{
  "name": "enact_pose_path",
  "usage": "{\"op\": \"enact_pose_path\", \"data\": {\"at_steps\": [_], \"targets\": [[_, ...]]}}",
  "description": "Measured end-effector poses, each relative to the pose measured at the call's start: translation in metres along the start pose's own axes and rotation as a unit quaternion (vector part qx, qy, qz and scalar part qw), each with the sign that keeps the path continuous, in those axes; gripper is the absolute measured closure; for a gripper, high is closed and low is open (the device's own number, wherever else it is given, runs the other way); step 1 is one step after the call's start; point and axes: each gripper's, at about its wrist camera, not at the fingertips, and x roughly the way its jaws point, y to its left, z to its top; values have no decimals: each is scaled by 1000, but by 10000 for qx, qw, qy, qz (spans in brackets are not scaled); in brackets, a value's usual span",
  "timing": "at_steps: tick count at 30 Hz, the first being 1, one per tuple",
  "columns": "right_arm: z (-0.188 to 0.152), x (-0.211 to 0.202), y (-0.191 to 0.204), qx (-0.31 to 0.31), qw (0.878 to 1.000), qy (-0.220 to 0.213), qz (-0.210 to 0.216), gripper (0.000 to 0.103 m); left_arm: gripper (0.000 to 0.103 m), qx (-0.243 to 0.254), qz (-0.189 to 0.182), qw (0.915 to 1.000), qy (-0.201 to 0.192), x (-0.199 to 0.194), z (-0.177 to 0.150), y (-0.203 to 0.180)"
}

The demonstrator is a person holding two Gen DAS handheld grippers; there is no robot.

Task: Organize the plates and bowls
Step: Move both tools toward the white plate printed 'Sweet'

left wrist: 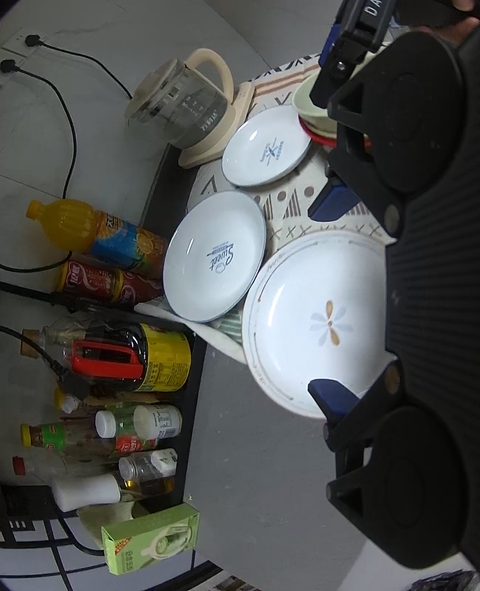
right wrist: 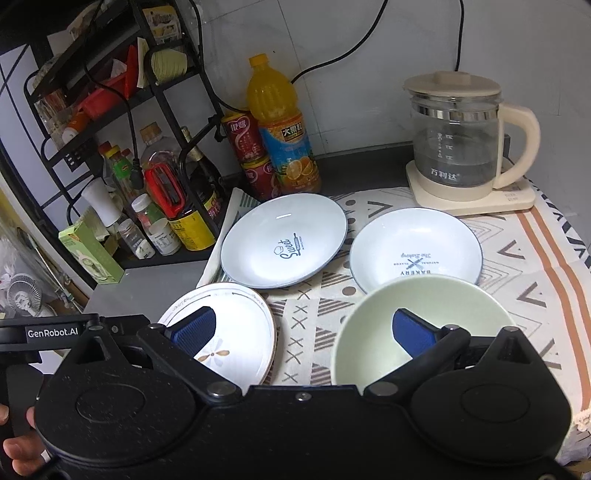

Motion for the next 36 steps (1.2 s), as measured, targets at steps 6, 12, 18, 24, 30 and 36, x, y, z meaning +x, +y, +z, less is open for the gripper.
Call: {"op": "enact_pose_path", "data": {"at_steps": [6,12,18,24,30,36], "targets": [[9,18,9,217,9997,34,-118,0,12,-4,-91,9999,86,14,16,16],[19,33,19,394,9990,19,-230,0,12,131,-279,9994,146,32,36,25],[27,47,22,623,9975,-9,-348,1,12,271,-503,9983,79,49,54,27],[35,69,24,845,9948,17,-567,9,13,365,-771,9963,100,73,72,28],[40,91,24,1047,9915,71,-773,18,14,292,-975,9946,208,99,88,33],[45,113,17,1297,9878,126,-858,20,15,207,-1143,9928,293,128,100,36]]}}
